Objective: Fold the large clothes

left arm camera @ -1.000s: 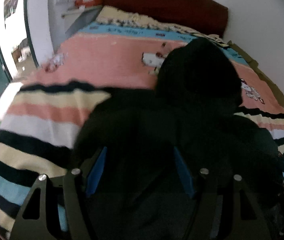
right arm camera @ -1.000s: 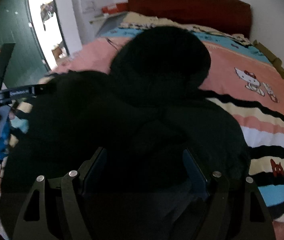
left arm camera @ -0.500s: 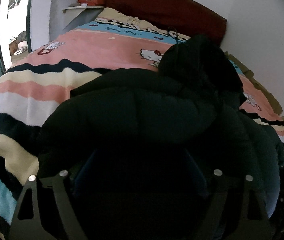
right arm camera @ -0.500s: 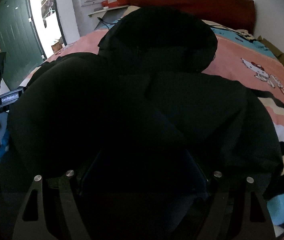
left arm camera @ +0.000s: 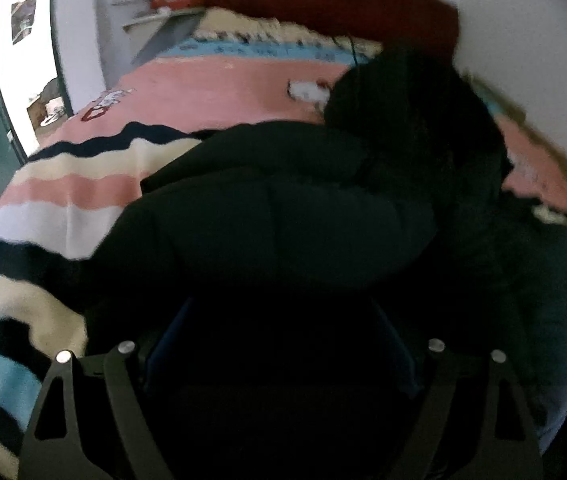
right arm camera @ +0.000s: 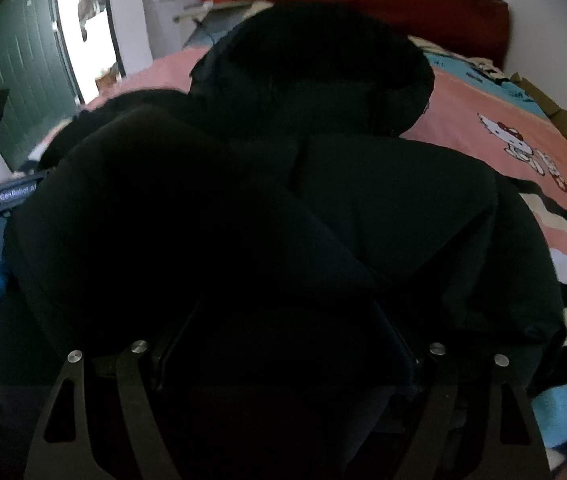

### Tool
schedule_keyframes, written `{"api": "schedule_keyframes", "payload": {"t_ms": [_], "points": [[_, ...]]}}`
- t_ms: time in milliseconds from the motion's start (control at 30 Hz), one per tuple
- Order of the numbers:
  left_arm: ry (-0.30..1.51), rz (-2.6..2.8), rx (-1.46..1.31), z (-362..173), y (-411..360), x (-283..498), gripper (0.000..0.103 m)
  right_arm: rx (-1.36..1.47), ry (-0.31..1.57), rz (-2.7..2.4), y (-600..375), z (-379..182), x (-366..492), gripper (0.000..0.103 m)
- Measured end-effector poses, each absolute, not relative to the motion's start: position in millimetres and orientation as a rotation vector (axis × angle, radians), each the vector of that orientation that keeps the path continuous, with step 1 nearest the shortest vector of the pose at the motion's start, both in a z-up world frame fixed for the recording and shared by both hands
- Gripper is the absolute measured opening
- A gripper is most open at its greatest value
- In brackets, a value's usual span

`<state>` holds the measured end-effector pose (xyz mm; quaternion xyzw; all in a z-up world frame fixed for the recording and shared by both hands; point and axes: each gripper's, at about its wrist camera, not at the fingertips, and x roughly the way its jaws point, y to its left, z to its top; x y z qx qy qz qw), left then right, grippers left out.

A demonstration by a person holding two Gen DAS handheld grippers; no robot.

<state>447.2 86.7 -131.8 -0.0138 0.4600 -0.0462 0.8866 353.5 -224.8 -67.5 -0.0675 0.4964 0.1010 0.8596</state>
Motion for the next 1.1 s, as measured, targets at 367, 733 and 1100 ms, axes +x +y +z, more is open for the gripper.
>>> {"api": "schedule_keyframes", "payload": {"t_ms": [367, 733, 1100], "points": [[0.934, -0.212, -0.002, -105.3, 61.5, 428.4, 0.086, -0.169, 1.069, 0.163, -243.8, -24.1, 350.1, 0.080], [0.975, -0.275, 0.011, -100.2, 60.7, 439.4, 0.088, -0.103, 1.140, 0.206, -258.8, -51.3, 357.0, 0.088], [0.881, -0.276, 0.073, -27.4, 25.4, 595.1, 0.088, -0.037, 0.943, 0.129, -323.2, 21.6, 505.3, 0.088]]}}
